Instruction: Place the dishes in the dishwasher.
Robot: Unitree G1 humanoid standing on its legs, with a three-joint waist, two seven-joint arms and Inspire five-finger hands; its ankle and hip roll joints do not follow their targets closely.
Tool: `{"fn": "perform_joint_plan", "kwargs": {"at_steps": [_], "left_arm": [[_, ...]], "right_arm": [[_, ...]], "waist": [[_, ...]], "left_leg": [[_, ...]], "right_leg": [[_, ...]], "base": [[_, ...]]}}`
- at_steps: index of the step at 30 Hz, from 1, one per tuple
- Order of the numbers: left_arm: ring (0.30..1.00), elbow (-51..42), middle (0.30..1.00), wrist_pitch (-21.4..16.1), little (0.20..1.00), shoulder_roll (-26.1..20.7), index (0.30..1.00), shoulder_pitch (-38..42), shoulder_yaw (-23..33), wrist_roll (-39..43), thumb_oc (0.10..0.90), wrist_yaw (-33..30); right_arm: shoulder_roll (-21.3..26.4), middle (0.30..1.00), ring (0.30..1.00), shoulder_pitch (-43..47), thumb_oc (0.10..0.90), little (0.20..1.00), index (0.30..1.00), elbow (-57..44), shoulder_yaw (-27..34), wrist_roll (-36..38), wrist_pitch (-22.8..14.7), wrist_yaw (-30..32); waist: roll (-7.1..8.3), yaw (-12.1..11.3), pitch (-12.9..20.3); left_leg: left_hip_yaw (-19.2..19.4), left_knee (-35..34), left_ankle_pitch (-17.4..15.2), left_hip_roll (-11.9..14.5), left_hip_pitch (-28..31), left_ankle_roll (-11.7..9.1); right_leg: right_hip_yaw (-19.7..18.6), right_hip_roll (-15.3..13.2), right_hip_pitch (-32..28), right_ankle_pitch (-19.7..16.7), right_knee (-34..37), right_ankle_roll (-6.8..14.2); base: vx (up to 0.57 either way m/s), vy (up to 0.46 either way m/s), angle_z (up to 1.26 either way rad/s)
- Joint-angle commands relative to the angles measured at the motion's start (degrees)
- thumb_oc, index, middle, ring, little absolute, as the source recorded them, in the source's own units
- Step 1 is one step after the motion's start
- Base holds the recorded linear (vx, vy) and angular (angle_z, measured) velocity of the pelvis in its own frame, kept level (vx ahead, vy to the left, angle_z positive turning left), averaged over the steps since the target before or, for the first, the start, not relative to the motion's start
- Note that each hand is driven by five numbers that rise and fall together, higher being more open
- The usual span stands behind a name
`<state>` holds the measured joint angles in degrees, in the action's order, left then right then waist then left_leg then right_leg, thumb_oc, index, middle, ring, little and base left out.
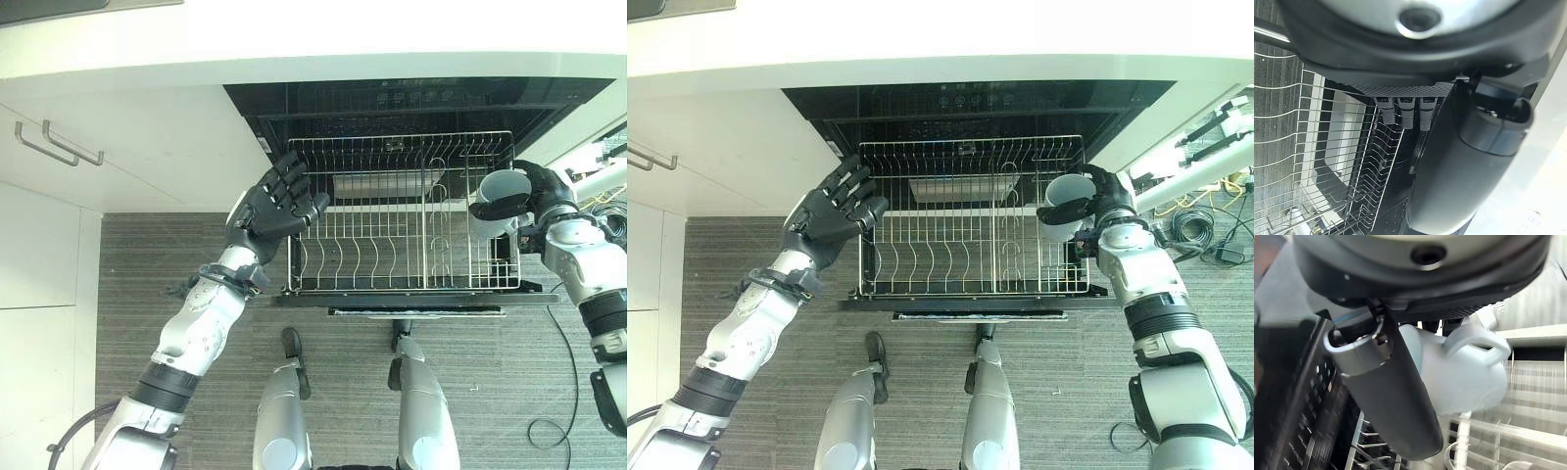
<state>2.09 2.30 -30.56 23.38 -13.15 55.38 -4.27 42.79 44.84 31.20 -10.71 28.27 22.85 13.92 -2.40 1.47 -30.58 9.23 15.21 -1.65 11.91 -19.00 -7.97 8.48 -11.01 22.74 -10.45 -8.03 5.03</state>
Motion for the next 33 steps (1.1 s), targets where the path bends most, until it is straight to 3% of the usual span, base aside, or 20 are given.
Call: {"fn": "perform_joint_plan", "kwargs": {"at_steps": [1,3,4,6,8,10,13,15,17,18,19,20,22,24,25,26,27,29,31,33], "left_arm": [[0.9,-6.9,0.9,-6.58,0.9,0.06,0.9,2.17,1.43,-0.76,0.8,1.06],[0.9,-6.47,0.9,-6.86,0.9,0.25,0.9,2.27,1.36,-0.91,0.8,0.87],[0.9,-6.53,0.9,-6.77,0.9,0.32,0.9,2.04,1.26,-0.89,0.8,0.8],[0.9,-6.08,0.9,-6.94,0.9,0.19,0.9,2.21,1.17,-0.72,0.8,0.87],[0.9,-5.98,0.9,-6.8,0.9,-0.02,0.9,1.93,1.14,-0.44,0.8,1.29],[0.9,-6.03,0.9,-6.79,0.9,-0.38,0.9,1.97,1.21,0.13,0.8,1.19],[0.9,-5.94,0.9,-7.07,0.9,-0.38,0.9,1.45,1.01,0.07,0.8,1.51],[0.9,-5.96,0.9,-7.62,0.9,-0.42,0.9,0.93,1.05,0.12,0.8,1.77],[0.9,-6.19,0.9,-7.61,0.9,-0.46,0.9,0.45,0.89,0.05,0.8,2.03],[0.9,-6.49,0.9,-7.43,0.9,-0.49,0.9,0.44,0.95,0.0,0.8,1.67],[0.9,-7.05,0.9,-6.98,0.9,-0.29,0.9,0.51,0.89,-0.15,0.8,0.88],[0.9,-6.93,0.9,-6.67,0.9,-0.37,0.9,0.69,0.91,0.11,0.8,0.84],[0.9,-6.84,0.9,-6.16,0.9,-0.76,0.9,0.6,1.44,0.47,0.8,1.74],[0.9,-6.99,0.9,-5.74,0.9,-0.7,0.9,0.09,1.83,0.36,0.8,2.33],[0.9,-7.34,0.9,-5.69,0.9,-0.65,0.9,0.08,1.93,0.21,0.8,1.79],[0.9,-7.62,0.9,-5.66,0.9,-0.65,0.9,0.06,1.81,0.23,0.8,1.29],[0.9,-7.55,0.9,-5.61,0.9,-0.65,0.9,-0.31,1.71,0.19,0.8,1.64],[0.9,-7.66,0.9,-5.46,0.9,-0.56,0.9,-0.25,1.73,0.02,0.8,1.27],[0.9,-6.88,0.9,-5.71,0.9,-0.26,0.9,-0.47,1.56,-0.31,0.8,2.04],[0.9,-7.6,0.9,-5.57,0.9,-0.36,0.9,-0.76,1.79,-0.29,0.8,1.71]], "right_arm": [[2.85,0.9,0.9,3.05,0.8,0.9,0.9,-4.7,0.23,-5.83,-2.07,4.04],[3.28,0.9,0.9,3.08,0.8,0.9,0.9,-4.77,-0.88,3.39,-3.23,2.05],[2.55,0.9,0.9,2.27,0.8,0.9,0.9,-4.83,-0.46,-7.23,-1.6,5.15],[3.23,0.9,0.9,2.58,0.8,0.9,0.9,-4.41,-0.86,5.33,-3.2,2.26],[2.9,0.9,0.9,1.92,0.8,0.9,0.9,-3.21,-0.47,-4.22,-2.82,4.69],[2.34,0.9,0.9,1.9,0.8,0.9,0.9,-2.76,-0.28,1.09,-3.7,3.68],[4.09,0.9,0.9,1.54,0.8,0.9,0.9,-1.89,-0.79,-11.15,-2.13,6.1],[5.02,0.9,0.9,1.71,0.8,0.9,0.9,-2.69,-1.06,2.53,-3.66,1.83],[5.12,0.9,0.9,1.48,0.8,0.9,0.9,-3.05,-0.97,-11.5,-1.45,4.92],[5.13,0.9,0.9,2.0,0.8,0.9,0.9,-4.69,-1.39,2.89,-1.93,1.77],[3.93,0.9,0.9,2.07,0.8,0.9,0.9,-6.58,-1.06,-0.22,0.52,3.9],[3.0,0.9,0.9,1.87,0.8,0.9,0.9,-5.88,-0.69,-13.45,1.97,5.95],[5.07,0.9,0.9,2.66,0.8,0.9,0.9,-4.38,-1.91,5.38,-2.61,0.94],[4.82,0.9,0.9,1.46,0.8,0.9,0.9,-2.57,-1.44,-13.26,-2.48,5.94],[4.9,0.9,0.9,1.32,0.8,0.9,0.9,-4.84,-1.34,3.68,-3.94,2.02],[3.82,0.9,0.9,0.73,0.8,0.9,0.9,-6.18,-0.64,2.63,-2.92,3.21],[3.0,0.9,0.9,-0.83,0.8,0.9,0.9,-6.1,-0.16,-14.3,-0.46,5.52],[3.52,0.9,0.9,-1.07,0.8,0.9,0.9,-7.91,-0.26,2.03,-2.5,1.43],[3.53,0.9,0.9,-1.84,0.8,0.9,0.9,-6.12,-0.52,-18.75,-1.6,4.91],[4.8,0.9,0.9,-1.48,0.8,0.9,0.9,-7.67,-0.7,-1.84,-4.1,0.76]], "waist": [[-0.34,-0.01,3.33],[-0.25,0.14,3.51],[-0.2,0.11,3.67],[-0.2,0.2,3.75],[-0.27,0.03,3.85],[-0.35,-0.03,3.93],[-0.27,-0.05,4.24],[-0.36,0.02,4.31],[-0.35,-0.16,4.31],[-0.26,-0.09,4.31],[-0.17,-0.13,4.26],[-0.15,-0.23,4.26],[-0.2,-0.31,4.39],[-0.16,-0.53,4.49],[-0.03,-0.32,4.53],[0.07,-0.26,4.54],[0.17,-0.39,4.71],[0.32,-0.16,4.85],[0.47,-0.38,5.1],[0.47,-0.29,5.12]], "left_leg": [[0.51,1.98,-9.37,-2.27,1.74,2.47],[0.56,1.98,-9.46,-2.14,1.79,2.55],[0.58,1.98,-9.44,-2.2,1.82,2.47],[0.65,1.98,-9.5,-2.16,1.95,2.57],[0.53,1.98,-9.42,-2.18,2.06,2.51],[0.64,1.98,-9.42,-2.25,2.07,2.51],[0.59,1.98,-9.31,-2.13,2.0,2.5],[0.7,1.98,-9.42,-1.99,2.03,2.65],[0.58,1.98,-9.39,-2.02,2.29,2.71],[0.66,1.98,-9.42,-1.97,2.34,2.84],[0.74,1.98,-9.31,-2.08,2.44,2.81],[0.76,1.98,-9.26,-2.09,2.58,2.73],[0.56,1.98,-9.44,-1.92,2.8,2.82],[0.57,1.98,-9.68,-1.91,3.08,2.83],[0.6,1.98,-9.68,-1.86,2.96,2.96],[0.69,1.98,-9.65,-1.96,2.96,2.95],[0.67,1.98,-9.59,-1.93,3.15,2.85],[0.7,1.98,-9.67,-1.85,3.26,2.99],[0.79,1.98,-9.65,-1.82,3.33,2.86],[0.78,1.98,-9.65,-1.76,3.25,3.04]], "right_leg": [[1.2,0.38,0.29,16.09,-9.16,1.91],[1.19,0.45,0.32,16.09,-9.16,1.91],[1.01,0.52,0.28,16.16,-9.16,1.86],[1.19,0.49,0.25,16.05,-9.16,1.91],[1.12,0.54,0.06,16.04,-9.16,1.85],[1.33,0.48,0.04,16.05,-9.16,1.83],[1.36,0.43,0.01,16.02,-9.16,1.87],[1.42,0.46,-0.03,16.08,-9.16,1.87],[1.3,0.65,-0.35,16.09,-9.16,1.77],[1.43,0.58,-0.4,16.14,-9.16,1.77],[1.47,0.54,-0.55,16.18,-9.16,1.65],[1.36,0.55,-0.7,16.16,-9.16,1.55],[1.46,0.66,-0.94,16.19,-9.16,1.66],[1.48,0.75,-1.27,16.29,-9.16,1.65],[1.58,0.65,-1.17,16.32,-9.16,1.66],[1.55,0.61,-1.19,16.31,-9.16,1.67],[1.45,0.68,-1.41,16.23,-9.16,1.78],[1.58,0.59,-1.43,16.22,-9.16,1.79],[1.65,0.5,-1.5,16.24,-9.16,1.83],[1.84,0.43,-1.49,16.23,-9.16,1.84]], "base": [[0.0,0.0,0.0],[0.0,0.0,0.0],[0.0,0.0,0.0],[0.0,0.0,0.0],[0.0,0.0,0.0],[0.0,0.0,0.0],[0.0,0.0,0.0],[0.0,0.0,0.0],[0.0,0.0,0.0],[0.0,0.0,0.0],[0.0,0.0,0.0],[0.03,-0.001,0.0],[0.0,0.0,0.0],[0.0,0.0,0.0],[0.0,-0.007,0.03],[0.0,0.0,0.0],[0.0,0.0,0.0],[0.01,-0.007,-0.05],[0.01,-0.002,-0.02],[0.0,0.0,0.0]]}}
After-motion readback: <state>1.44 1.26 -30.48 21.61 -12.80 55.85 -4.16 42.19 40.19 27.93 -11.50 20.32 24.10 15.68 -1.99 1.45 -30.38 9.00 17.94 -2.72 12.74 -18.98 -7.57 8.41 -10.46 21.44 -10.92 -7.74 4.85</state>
